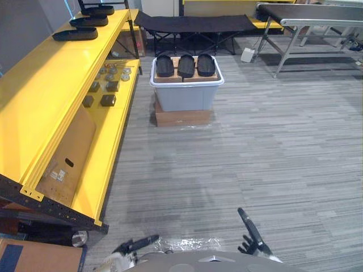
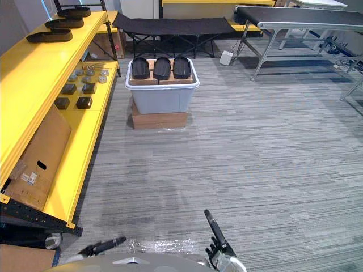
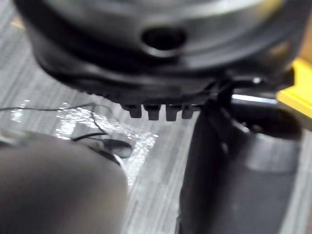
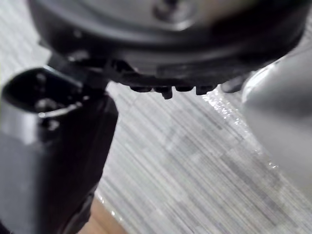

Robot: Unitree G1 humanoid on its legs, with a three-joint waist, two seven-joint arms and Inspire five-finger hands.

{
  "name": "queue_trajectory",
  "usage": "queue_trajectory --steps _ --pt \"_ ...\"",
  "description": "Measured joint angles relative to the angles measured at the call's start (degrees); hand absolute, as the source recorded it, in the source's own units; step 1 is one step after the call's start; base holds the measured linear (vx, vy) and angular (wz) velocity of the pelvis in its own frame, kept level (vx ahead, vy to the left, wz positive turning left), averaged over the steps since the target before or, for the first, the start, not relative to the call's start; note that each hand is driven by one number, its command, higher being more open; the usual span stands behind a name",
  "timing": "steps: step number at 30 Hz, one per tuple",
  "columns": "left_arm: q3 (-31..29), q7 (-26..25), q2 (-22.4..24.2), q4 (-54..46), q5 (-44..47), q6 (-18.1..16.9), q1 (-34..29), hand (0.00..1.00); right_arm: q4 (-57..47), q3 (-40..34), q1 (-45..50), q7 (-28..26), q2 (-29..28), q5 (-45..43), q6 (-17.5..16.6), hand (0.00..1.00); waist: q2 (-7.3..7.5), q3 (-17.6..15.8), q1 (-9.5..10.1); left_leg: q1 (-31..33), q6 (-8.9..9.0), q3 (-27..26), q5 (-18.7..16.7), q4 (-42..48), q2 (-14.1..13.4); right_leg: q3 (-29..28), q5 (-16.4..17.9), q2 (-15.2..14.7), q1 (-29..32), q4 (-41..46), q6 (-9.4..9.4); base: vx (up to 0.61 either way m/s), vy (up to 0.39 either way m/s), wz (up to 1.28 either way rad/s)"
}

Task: Walk over and take three plastic housings, then place them on the shelf

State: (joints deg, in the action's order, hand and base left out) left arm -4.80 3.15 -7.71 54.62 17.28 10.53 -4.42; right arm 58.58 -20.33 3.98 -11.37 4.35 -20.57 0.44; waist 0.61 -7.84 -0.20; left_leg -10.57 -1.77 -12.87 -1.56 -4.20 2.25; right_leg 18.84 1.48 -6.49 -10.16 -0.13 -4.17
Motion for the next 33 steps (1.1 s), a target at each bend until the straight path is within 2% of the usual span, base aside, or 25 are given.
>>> queue_trajectory --steps 3,7,12,18,26,28,29,30,31,32,33 --pt "4.0 1.4 0.9 -5.6 0.1 -0.7 2.9 1.00 -4.8 3.4 -3.6 -1.2 0.5 0.1 -1.2 1.00 0.44 -0.7 -0.18 0.0 0.06 0.2 0.4 -0.5 0.5 0.4 -0.2 -0.4 0.2 0.0 -0.37 -0.02 0.026 0.03" --pt "7.2 4.0 1.3 -6.5 0.4 -1.5 5.2 1.00 -6.1 6.4 -6.9 -1.7 0.5 0.1 -1.8 1.00 0.84 -0.9 -0.78 0.0 0.07 0.2 0.4 -0.5 0.7 0.4 -0.3 -0.6 0.2 0.0 -0.51 0.00 0.000 0.00" --pt "8.5 5.5 1.0 -6.8 0.2 -1.5 4.4 1.00 -6.1 7.6 -6.9 -1.0 0.5 -0.2 -0.9 1.00 -0.02 -1.7 -1.54 -0.1 0.24 0.2 0.3 -0.5 0.7 0.4 -0.4 -0.6 0.1 0.0 -0.63 0.00 0.000 0.00" --pt "9.2 5.6 1.0 -6.8 0.5 -1.8 3.7 1.00 -6.1 8.5 -5.1 -1.0 0.4 -0.3 -0.6 1.00 -0.02 -1.7 -1.54 -0.4 0.63 -0.1 0.0 -0.1 0.7 -0.1 -0.5 -0.7 0.0 0.2 -0.73 -0.03 0.000 -0.03" --pt "9.0 6.2 1.0 -7.1 0.7 -9.1 -0.9 1.00 -6.1 9.3 -2.1 -0.4 0.1 -5.1 -2.6 1.00 -0.08 -1.7 -1.47 -0.8 -0.08 -1.1 0.3 -0.6 0.7 -1.3 -0.2 -0.8 0.8 1.5 -0.51 -0.07 0.009 -0.06" --pt "9.0 6.2 1.0 -8.1 0.7 -9.1 -1.5 1.00 -6.2 9.3 -2.1 0.3 0.0 -4.9 -3.4 1.00 0.10 -1.9 -1.43 0.0 -0.89 -1.4 -0.1 -0.5 0.9 -1.7 1.9 -1.5 3.4 5.5 -0.66 -0.06 0.030 -0.09" --pt "9.0 6.1 0.8 -9.5 0.7 -9.2 -1.7 1.00 -6.8 9.3 -2.1 1.1 -0.3 -4.5 -4.0 1.00 0.84 -2.4 -1.52 1.1 -2.33 -1.6 -0.9 0.7 1.3 -1.8 4.1 -3.0 6.0 10.2 -1.45 -0.05 0.037 0.08" --pt "9.3 6.0 0.6 -11.6 0.7 -9.3 -1.7 1.00 -6.9 9.3 -2.2 2.0 -0.4 -4.3 -4.6 1.00 1.85 -3.4 -1.59 2.5 -3.48 -1.6 -2.1 3.1 1.7 -2.0 5.0 -4.5 9.1 16.4 -1.70 -0.05 0.044 0.07" --pt "9.4 5.8 0.6 -12.7 0.7 -9.6 -1.5 1.00 -6.9 9.3 -2.8 2.6 -0.3 -4.2 -4.8 1.00 1.80 -4.4 -1.26 3.5 -4.06 -1.7 -2.8 4.7 1.5 -2.4 4.9 -5.2 11.5 21.0 -1.73 -0.07 0.055 0.03" --pt "9.5 5.4 0.2 -14.7 0.9 -10.5 -1.3 1.00 -7.1 9.7 -3.7 3.8 -0.3 -3.9 -5.3 1.00 2.21 -6.3 -1.11 5.4 -4.66 -1.7 -4.6 8.7 0.7 -3.2 3.2 -6.8 17.3 31.4 -2.48 -0.07 0.064 0.03" --pt "9.7 4.3 0.0 -15.6 2.4 -10.7 -0.3 1.00 -7.1 9.8 -4.0 4.2 -0.3 -4.1 -6.0 1.00 2.34 -8.5 -1.21 6.1 -4.98 -1.5 -6.4 12.2 -0.5 -3.8 4.5 -6.8 20.5 36.2 -0.77 -0.05 0.058 0.08"
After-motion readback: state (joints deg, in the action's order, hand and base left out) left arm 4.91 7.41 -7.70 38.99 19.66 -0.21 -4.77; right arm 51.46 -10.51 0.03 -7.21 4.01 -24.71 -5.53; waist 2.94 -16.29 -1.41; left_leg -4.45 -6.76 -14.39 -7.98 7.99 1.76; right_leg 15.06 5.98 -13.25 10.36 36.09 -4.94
